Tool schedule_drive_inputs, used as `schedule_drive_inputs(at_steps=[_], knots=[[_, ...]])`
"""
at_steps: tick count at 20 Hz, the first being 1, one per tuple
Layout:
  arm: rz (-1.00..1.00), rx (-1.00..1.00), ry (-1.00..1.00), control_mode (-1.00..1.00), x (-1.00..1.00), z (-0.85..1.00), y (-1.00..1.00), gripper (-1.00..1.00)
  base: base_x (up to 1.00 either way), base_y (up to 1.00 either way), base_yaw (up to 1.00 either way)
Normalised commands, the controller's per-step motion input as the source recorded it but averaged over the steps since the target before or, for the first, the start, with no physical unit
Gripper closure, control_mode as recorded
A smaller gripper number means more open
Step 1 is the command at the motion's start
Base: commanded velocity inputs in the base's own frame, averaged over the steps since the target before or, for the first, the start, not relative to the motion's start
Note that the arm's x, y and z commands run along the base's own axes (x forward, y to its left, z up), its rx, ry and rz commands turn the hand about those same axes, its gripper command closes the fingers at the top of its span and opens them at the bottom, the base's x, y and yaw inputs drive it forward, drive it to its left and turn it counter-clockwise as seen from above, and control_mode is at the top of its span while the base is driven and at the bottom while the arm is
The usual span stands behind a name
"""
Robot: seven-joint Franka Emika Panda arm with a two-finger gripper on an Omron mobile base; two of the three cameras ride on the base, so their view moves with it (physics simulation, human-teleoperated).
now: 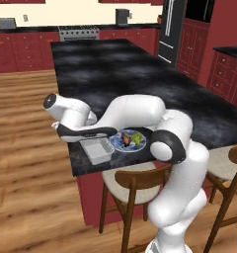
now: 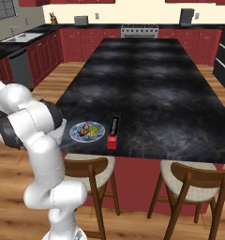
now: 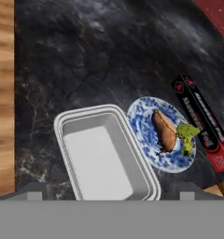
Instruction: Retrieve the tupperware and aluminum foil from the cabinet and place them on the dining counter near the plate with broccoli and potato to prepare for storing leftovers.
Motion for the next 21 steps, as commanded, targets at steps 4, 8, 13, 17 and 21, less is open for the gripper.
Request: schedule_drive_inputs(at_steps=[4, 8, 13, 17, 21], knots=[[0.0, 0.36, -0.16, -1.0, -1.0, 0.27, -1.0, -1.0, 0.0, 0.0, 0.0], [0.08, 0.4, -0.22, -1.0, -0.88, 0.85, -1.0, -1.0, 0.0, 0.0, 0.0], [0.32, 0.17, -0.12, -1.0, -0.98, 0.21, -0.98, -1.0, 0.0, 0.0, 0.0], [0.29, 0.17, -0.04, -1.0, -0.89, -0.02, -0.97, -1.0, 0.0, 0.0, 0.0], [0.16, 0.22, 0.0, -1.0, -0.62, 0.0, -1.0, -1.0, 0.0, 0.0, 0.0]])
